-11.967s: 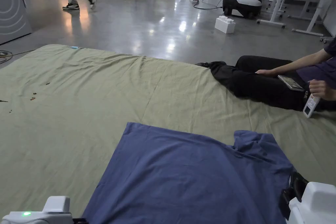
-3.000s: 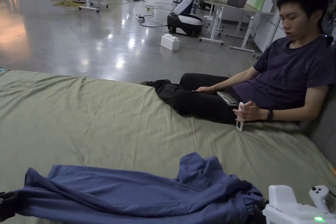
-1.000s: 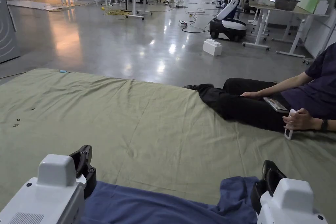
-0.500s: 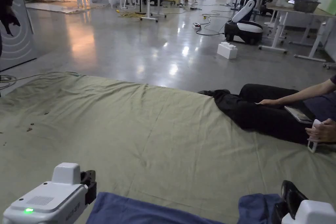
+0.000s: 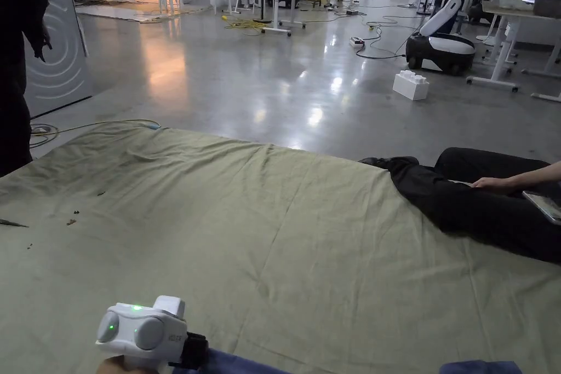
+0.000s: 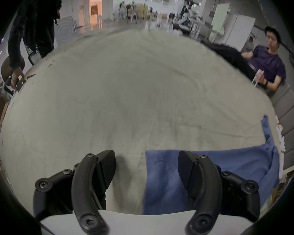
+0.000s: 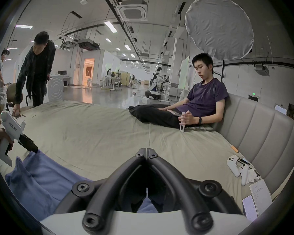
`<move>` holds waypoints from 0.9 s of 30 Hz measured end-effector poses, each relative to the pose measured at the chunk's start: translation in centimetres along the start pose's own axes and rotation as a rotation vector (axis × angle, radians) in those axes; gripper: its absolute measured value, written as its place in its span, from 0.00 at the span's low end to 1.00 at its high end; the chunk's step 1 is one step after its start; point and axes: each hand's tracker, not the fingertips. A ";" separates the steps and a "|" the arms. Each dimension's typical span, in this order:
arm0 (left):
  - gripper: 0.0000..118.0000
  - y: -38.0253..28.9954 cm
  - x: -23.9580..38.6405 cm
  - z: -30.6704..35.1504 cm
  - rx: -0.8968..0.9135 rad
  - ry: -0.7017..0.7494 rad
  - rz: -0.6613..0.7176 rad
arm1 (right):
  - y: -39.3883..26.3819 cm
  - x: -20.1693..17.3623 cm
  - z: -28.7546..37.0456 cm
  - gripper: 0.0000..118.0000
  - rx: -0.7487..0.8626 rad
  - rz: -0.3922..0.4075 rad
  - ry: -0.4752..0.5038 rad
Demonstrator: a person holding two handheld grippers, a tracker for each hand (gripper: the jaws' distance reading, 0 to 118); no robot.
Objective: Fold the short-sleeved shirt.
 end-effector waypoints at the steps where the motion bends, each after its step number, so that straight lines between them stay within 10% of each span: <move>1: 0.58 -0.1 0.4 -0.4 0.009 0.012 -0.030 | -0.3 0.1 -0.1 0.00 -0.013 0.001 -0.003; 5: 0.06 -0.3 1.8 0.1 0.076 0.056 -0.105 | -1.3 0.8 -0.4 0.00 -0.042 0.006 -0.014; 14: 0.02 -1.7 3.6 1.4 0.119 0.052 -0.209 | -3.2 4.3 -3.8 0.03 -0.228 -0.055 -0.008; 17: 0.02 -1.7 3.1 2.8 0.156 0.041 -0.172 | -3.7 6.6 -6.7 0.36 -0.356 -0.088 0.024; 27: 0.02 -1.7 2.4 5.4 0.214 0.040 -0.122 | -5.9 10.0 -18.0 0.69 -0.636 -0.064 0.084</move>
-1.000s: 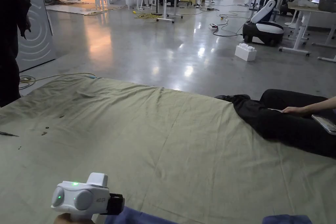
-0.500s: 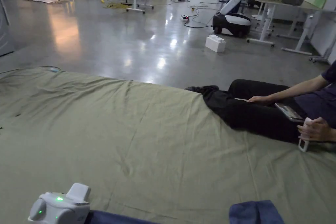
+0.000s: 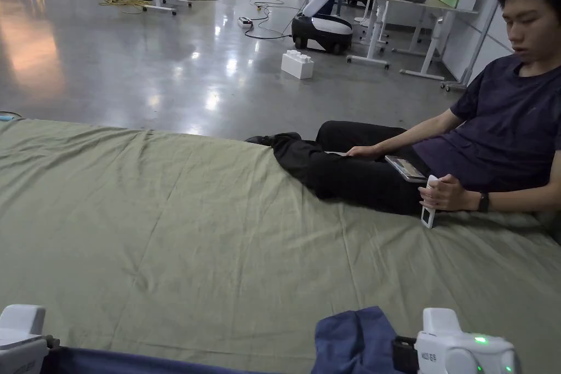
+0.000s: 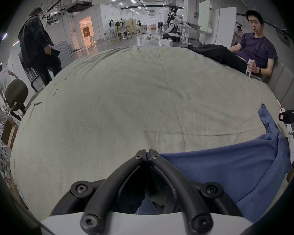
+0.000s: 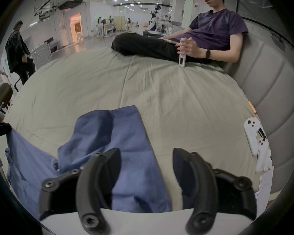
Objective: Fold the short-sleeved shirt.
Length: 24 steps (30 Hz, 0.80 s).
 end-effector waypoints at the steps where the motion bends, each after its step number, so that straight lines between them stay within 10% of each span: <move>1: 0.02 0.0 0.0 0.1 0.001 0.000 0.002 | 0.4 -0.1 -0.7 0.69 -0.009 0.006 0.009; 8: 0.02 0.1 1.1 1.2 0.002 0.004 0.013 | 1.7 -1.8 -5.4 0.56 -0.147 0.010 0.038; 12: 0.02 0.0 1.1 0.9 -0.008 0.008 0.005 | 1.7 -2.6 -5.8 0.03 -0.145 0.027 0.017; 24: 0.02 -0.2 0.8 1.6 0.002 -0.002 0.028 | 1.3 -2.2 -2.2 0.02 -0.002 0.014 -0.011</move>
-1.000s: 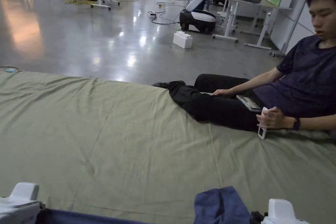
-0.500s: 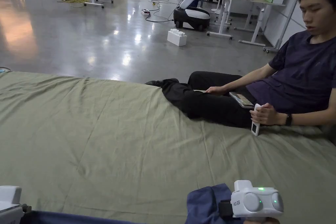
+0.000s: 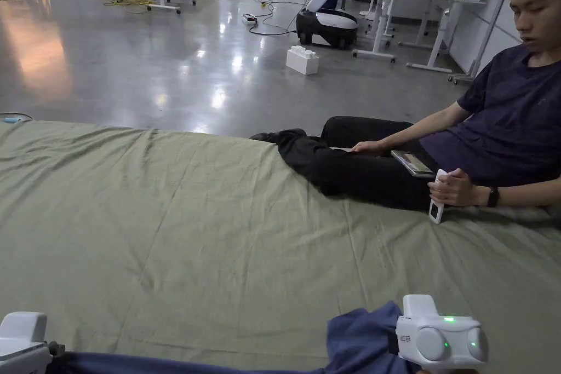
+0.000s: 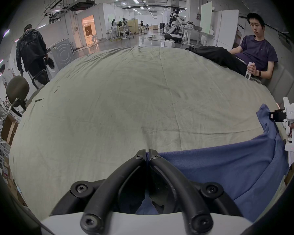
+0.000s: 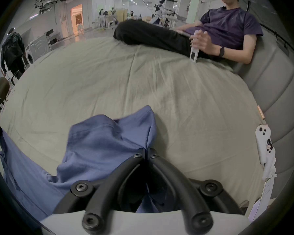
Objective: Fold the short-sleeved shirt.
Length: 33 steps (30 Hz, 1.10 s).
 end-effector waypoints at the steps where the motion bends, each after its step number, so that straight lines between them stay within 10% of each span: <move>1: 0.02 0.0 -0.1 0.2 0.004 -0.002 0.003 | -0.1 0.3 0.8 0.02 0.009 -0.003 0.006; 19: 0.02 -5.2 -2.8 11.2 0.168 -0.090 0.048 | -8.9 3.8 19.0 0.02 0.176 -0.041 0.050; 33: 0.02 -16.5 -3.1 15.3 0.030 -0.102 0.044 | -20.8 3.3 21.8 0.02 0.005 -0.013 0.017</move>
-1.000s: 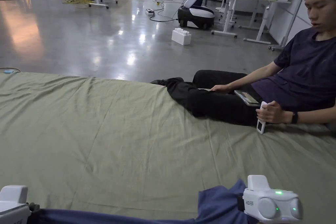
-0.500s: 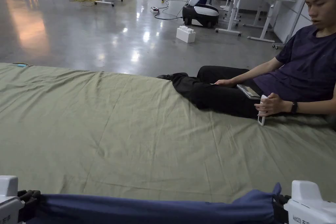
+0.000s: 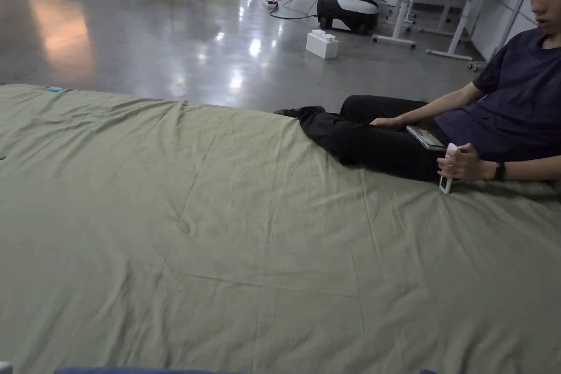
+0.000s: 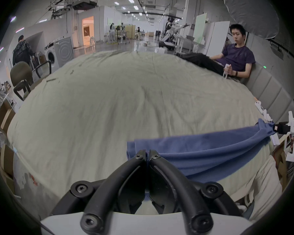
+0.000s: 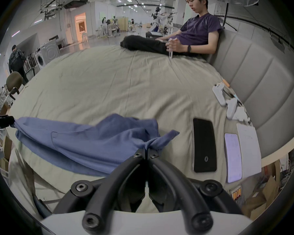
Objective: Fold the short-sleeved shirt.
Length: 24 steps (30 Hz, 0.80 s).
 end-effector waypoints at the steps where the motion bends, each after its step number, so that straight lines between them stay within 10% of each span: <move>1: 0.02 -0.6 0.1 -0.1 -0.015 0.005 -0.010 | -0.5 0.0 -0.4 0.02 -0.015 -0.001 -0.001; 12: 0.11 -4.0 0.6 -4.1 -0.108 0.049 -0.115 | -3.5 -2.0 -5.1 0.09 -0.045 0.101 -0.069; 17: 0.52 -3.2 0.1 -3.5 -0.085 0.041 -0.067 | -3.6 -2.8 -4.7 0.74 -0.025 0.146 -0.113; 24: 0.55 0.7 0.9 -0.5 0.133 -0.022 0.011 | 0.4 -3.0 0.7 0.75 0.172 0.077 -0.208</move>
